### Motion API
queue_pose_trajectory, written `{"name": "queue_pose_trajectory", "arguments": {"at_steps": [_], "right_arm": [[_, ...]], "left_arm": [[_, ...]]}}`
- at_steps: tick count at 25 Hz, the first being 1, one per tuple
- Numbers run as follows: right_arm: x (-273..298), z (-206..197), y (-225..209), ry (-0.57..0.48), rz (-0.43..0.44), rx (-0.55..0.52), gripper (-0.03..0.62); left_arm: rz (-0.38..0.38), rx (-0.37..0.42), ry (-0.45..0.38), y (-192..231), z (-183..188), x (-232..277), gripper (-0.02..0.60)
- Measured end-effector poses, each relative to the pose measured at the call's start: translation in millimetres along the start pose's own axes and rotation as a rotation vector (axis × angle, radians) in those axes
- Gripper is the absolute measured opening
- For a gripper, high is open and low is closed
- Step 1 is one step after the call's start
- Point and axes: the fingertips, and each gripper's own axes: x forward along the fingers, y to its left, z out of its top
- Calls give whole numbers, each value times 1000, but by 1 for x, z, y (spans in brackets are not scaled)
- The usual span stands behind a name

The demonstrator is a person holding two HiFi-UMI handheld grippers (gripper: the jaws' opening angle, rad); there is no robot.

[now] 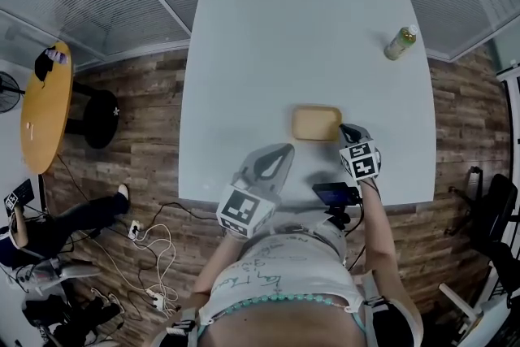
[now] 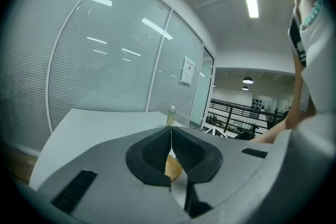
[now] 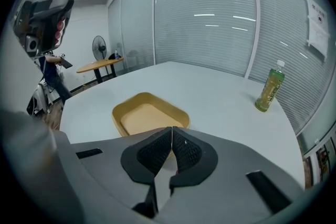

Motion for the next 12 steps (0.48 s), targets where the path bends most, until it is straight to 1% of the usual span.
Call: {"name": "queue_pose_trajectory", "arguments": {"at_steps": [2,3,5,8,12], "right_arm": [[1,0,-3,-5,-7,31,3],[2,0,-4,-11,-7,55,22],[5,-1,-9,-15,-16,111,131],[12,-6,-20,13,-41,187,137],[25,-18,-21,72,-11,290,138]], "left_arm": [[8,2,-7,0,1,-3,0],[13,3,-14,1,1,-5,0],[21,5,-26,2,2,-8,0],[28,7,-31,5,5,-10,0],[47,2,-51,6,9,-15,0]]}}
